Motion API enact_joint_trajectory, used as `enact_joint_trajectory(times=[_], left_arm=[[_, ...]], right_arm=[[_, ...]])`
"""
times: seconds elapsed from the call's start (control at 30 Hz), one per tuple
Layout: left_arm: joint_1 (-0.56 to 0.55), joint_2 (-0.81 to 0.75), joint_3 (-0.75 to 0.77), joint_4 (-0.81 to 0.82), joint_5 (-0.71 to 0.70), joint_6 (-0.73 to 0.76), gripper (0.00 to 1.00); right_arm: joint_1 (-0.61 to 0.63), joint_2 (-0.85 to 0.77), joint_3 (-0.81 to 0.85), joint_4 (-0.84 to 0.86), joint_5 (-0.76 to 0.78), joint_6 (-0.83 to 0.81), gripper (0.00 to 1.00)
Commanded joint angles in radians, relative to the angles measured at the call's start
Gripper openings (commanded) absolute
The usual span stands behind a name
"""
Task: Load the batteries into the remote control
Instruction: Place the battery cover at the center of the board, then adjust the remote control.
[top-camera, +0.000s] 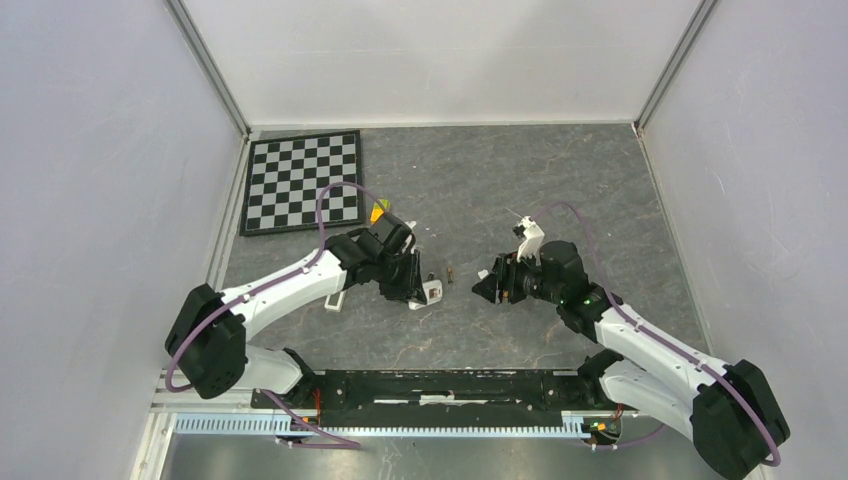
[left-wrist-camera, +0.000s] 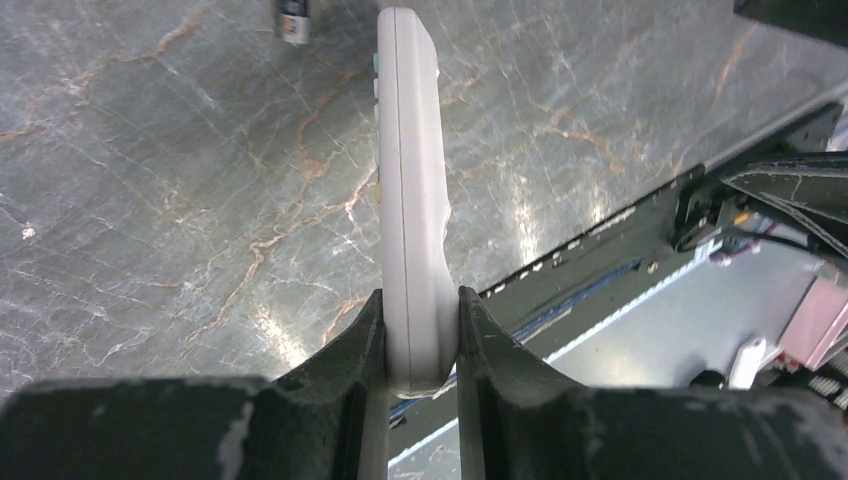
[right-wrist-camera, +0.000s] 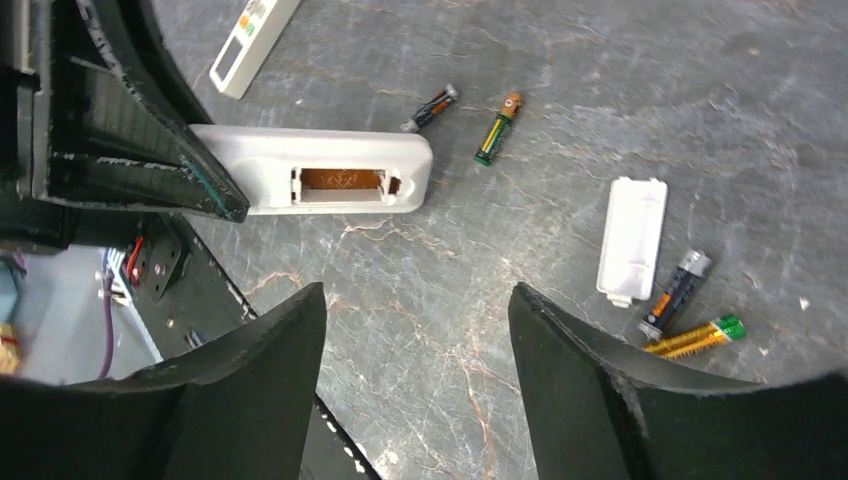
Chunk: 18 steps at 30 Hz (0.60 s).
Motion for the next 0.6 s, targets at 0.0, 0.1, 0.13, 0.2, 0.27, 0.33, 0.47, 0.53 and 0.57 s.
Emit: enact_joint_trajectory(times=[0.0, 0.1, 0.13, 0.2, 0.27, 0.33, 0.47, 0.53, 0.57], left_arm=[[0.004, -0.012, 0.081, -0.056, 0.094, 0.171, 0.02], [0.004, -0.023, 0.123, -0.058, 0.144, 0.238, 0.02], [0.003, -0.027, 0.143, -0.059, 0.175, 0.268, 0.02], [0.002, -0.037, 0.180, -0.064, 0.222, 0.331, 0.02], [0.002, -0.054, 0.208, -0.069, 0.263, 0.408, 0.02], [0.002, -0.073, 0.234, -0.082, 0.295, 0.489, 0.02], [-0.001, -0.097, 0.291, -0.156, 0.357, 0.638, 0.02], [-0.004, -0.102, 0.314, -0.200, 0.370, 0.708, 0.02], [-0.006, -0.104, 0.323, -0.211, 0.376, 0.732, 0.02]], right_arm=[[0.003, -0.016, 0.054, 0.063, -0.147, -0.161, 0.81], [0.004, -0.036, 0.043, 0.156, -0.264, -0.228, 0.95], [0.003, -0.036, 0.046, 0.176, -0.307, -0.249, 0.97], [0.003, -0.025, 0.074, 0.186, -0.367, -0.311, 0.98], [0.005, -0.009, 0.102, 0.192, -0.439, -0.390, 0.98], [0.005, 0.003, 0.128, 0.197, -0.484, -0.462, 0.98], [0.005, 0.071, 0.253, 0.019, -0.557, -0.668, 0.98], [0.007, 0.111, 0.310, -0.075, -0.582, -0.733, 0.98], [0.009, 0.128, 0.328, -0.109, -0.596, -0.751, 0.96]])
